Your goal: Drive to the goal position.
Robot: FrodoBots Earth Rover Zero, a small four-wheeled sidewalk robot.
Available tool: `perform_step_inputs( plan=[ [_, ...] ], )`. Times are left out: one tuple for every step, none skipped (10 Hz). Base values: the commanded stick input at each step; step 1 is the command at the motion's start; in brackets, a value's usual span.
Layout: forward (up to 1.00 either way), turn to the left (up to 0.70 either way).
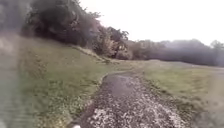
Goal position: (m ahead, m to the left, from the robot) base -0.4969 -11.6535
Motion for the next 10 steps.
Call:
perform_step_inputs(
  plan=[
    [1.0,0.0],
    [1.0,0.0],
    [1.0,0.0],
    [1.0,0.0],
    [1.0,0.0],
    [1.0,0.0],
    [1.0,0.0],
    [1.0,0.0],
    [1.0,0.0],
    [1.0,0.0]
  ],
)
